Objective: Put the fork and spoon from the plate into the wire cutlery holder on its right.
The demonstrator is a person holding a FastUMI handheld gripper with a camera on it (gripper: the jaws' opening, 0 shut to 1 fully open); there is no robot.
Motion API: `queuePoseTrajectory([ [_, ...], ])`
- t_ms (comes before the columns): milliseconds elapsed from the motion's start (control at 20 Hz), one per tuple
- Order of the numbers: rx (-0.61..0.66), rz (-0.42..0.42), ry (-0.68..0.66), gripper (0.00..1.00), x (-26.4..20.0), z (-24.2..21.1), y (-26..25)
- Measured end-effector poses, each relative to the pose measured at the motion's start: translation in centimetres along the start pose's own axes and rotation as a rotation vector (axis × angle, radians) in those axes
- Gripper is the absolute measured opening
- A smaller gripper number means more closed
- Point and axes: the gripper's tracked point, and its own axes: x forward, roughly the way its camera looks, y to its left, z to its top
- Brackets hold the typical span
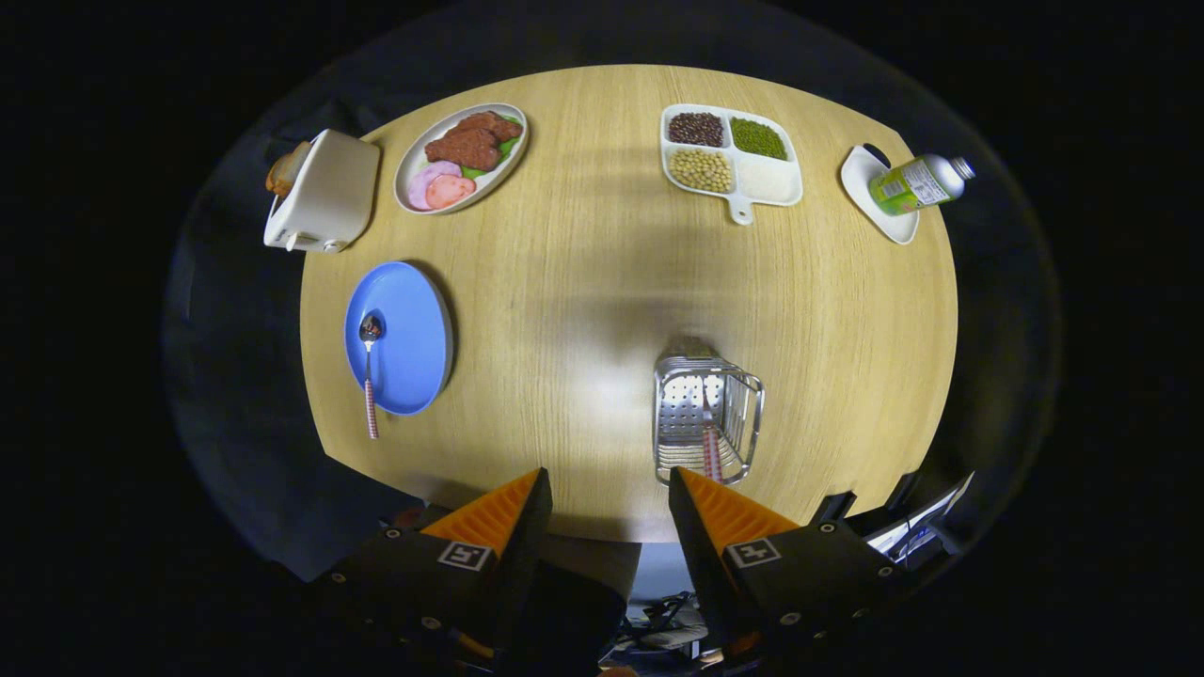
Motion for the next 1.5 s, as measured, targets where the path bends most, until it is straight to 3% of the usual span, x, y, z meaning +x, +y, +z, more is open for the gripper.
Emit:
queuePoseTrajectory([
  [450, -0.109, 0.043, -0.028, 0.87, 1.9, 0.4, 10.4],
  [1050, -0.168, 0.072, 0.035, 0.85, 8.4, 0.2, 22.8],
  [1200, -0.159, 0.085, 0.053, 0.82, 10.1, 0.0, 25.8],
  [1500, -0.097, 0.016, 0.038, 0.69, 13.8, 1.2, 27.6],
])
